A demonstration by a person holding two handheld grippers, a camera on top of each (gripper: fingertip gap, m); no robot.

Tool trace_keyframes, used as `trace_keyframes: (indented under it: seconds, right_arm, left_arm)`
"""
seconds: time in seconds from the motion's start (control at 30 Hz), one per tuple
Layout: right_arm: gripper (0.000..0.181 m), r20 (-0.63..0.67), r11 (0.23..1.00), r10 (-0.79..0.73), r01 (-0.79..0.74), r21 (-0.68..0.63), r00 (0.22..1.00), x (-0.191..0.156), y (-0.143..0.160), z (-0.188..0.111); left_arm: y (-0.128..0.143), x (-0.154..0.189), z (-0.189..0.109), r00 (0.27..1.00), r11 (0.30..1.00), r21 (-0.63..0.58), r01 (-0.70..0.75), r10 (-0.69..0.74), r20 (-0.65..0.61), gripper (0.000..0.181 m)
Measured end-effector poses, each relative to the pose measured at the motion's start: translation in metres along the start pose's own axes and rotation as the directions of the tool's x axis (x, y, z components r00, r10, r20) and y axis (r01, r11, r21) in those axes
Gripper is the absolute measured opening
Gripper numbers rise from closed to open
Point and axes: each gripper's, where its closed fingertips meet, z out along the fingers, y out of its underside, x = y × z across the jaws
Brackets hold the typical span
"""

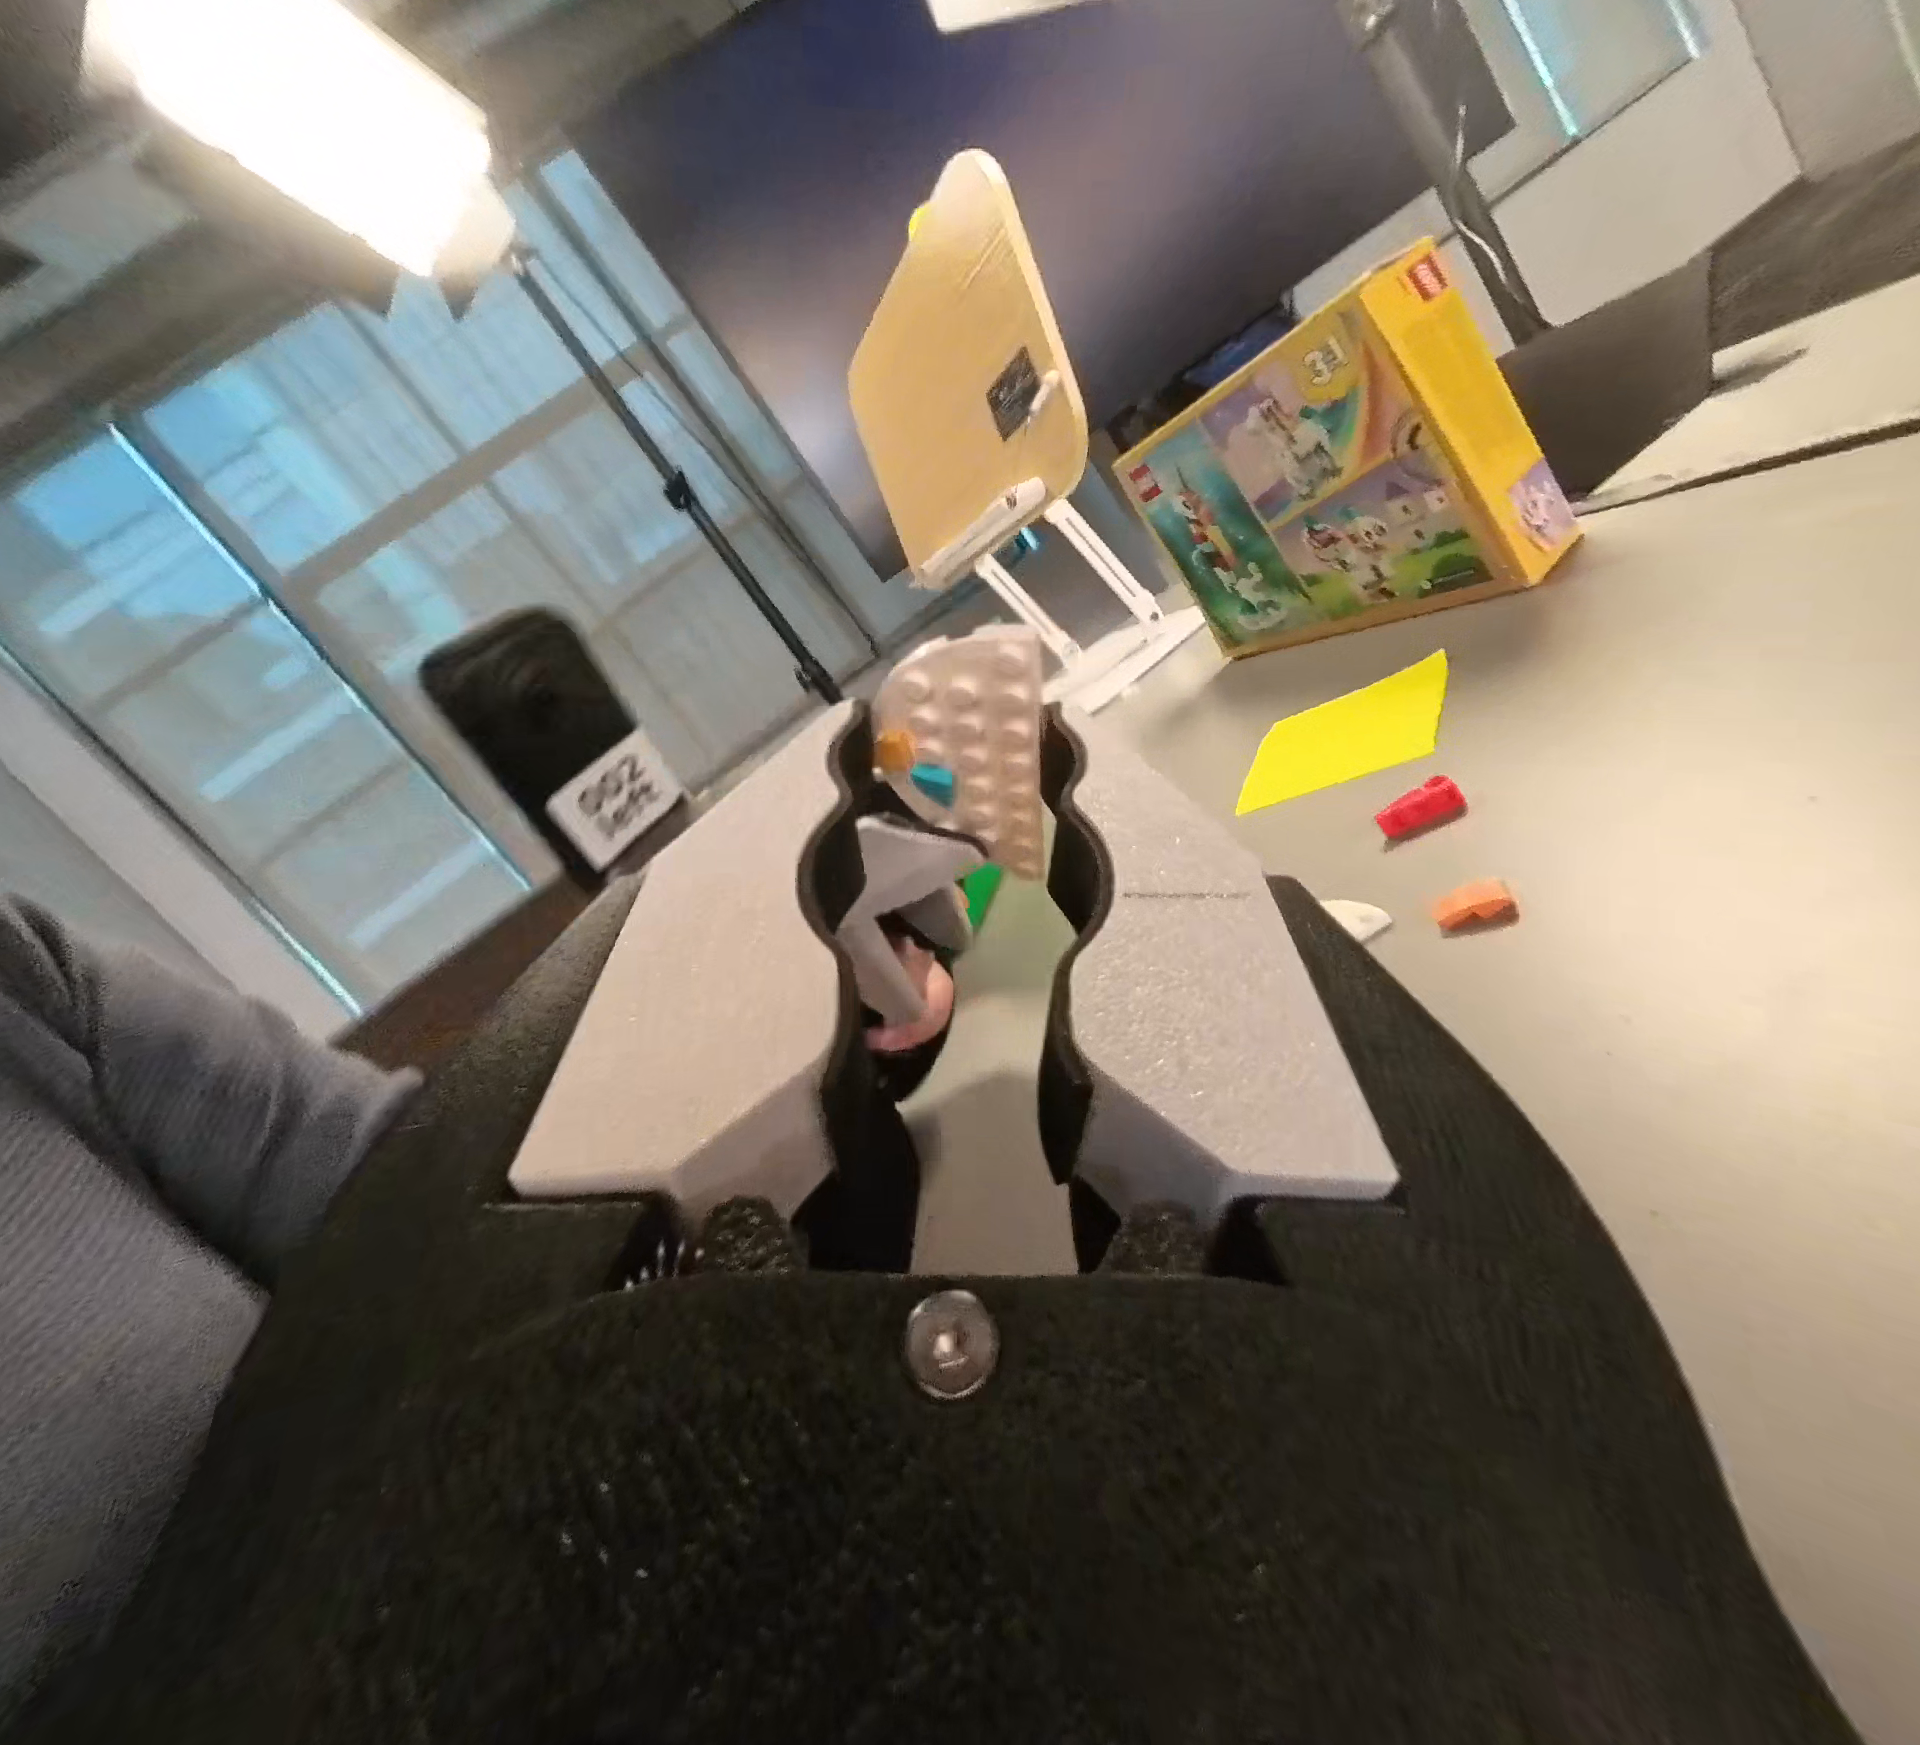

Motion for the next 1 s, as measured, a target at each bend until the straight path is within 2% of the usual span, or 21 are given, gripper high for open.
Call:
trace_keyframes:
  seconds: [0.13, 0.33, 0.47, 0.6, 0.7, 0.8, 0.93, 1.0]
  right_arm:
    - [0.029, 0.047, 0.996, -0.059, 0.061, -0.057, 0.997, -0.005, 0.003, -0.003]
    - [0.03, 0.059, 0.994, -0.078, 0.082, -0.07, 0.995, -0.005, 0.004, -0.004]
    - [0.029, 0.004, 0.997, 0.003, -0.003, -0.076, 1.0, 0.007, 0.008, -0.002]
    - [0.03, -0.026, 0.995, 0.029, -0.031, -0.096, 0.999, 0.012, 0.012, -0.001]
    - [0.03, -0.026, 0.994, 0.038, -0.041, -0.105, 0.999, 0.011, 0.013, -0.001]
    - [0.03, -0.016, 0.996, 0.028, -0.029, -0.088, 0.999, 0.007, 0.01, 0.0]
    - [0.032, 0.016, 0.998, 0.032, -0.031, -0.053, 0.999, 0.002, 0.006, 0.0]
    - [0.031, 0.012, 0.998, 0.031, -0.031, -0.05, 0.999, 0.003, 0.006, 0.001]
  left_arm:
    - [-0.002, 0.002, -0.003, 0.966, 0.974, 0.029, 0.224, -0.217, -0.14, 0.004]
    - [-0.004, 0.002, -0.003, 0.855, 0.883, 0.034, 0.468, -0.443, -0.27, 0.005]
    - [0.004, -0.001, 0.0, 0.892, 0.913, 0.006, 0.408, -0.398, -0.214, 0.005]
    - [0.011, -0.005, 0.002, 0.987, 0.989, -0.017, 0.15, -0.15, -0.059, 0.006]
    - [0.01, -0.001, 0.001, 1.0, 0.999, -0.032, 0.009, -0.01, -0.03, 0.003]
    - [0.006, 0.0, 0.0, 0.998, 0.999, -0.017, 0.039, -0.04, -0.052, 0.003]
    - [-0.002, -0.005, -0.003, 0.983, 0.986, 0.016, 0.168, -0.166, -0.081, 0.003]
    - [0.0, -0.006, -0.003, 0.982, 0.985, 0.01, 0.171, -0.17, -0.081, 0.003]
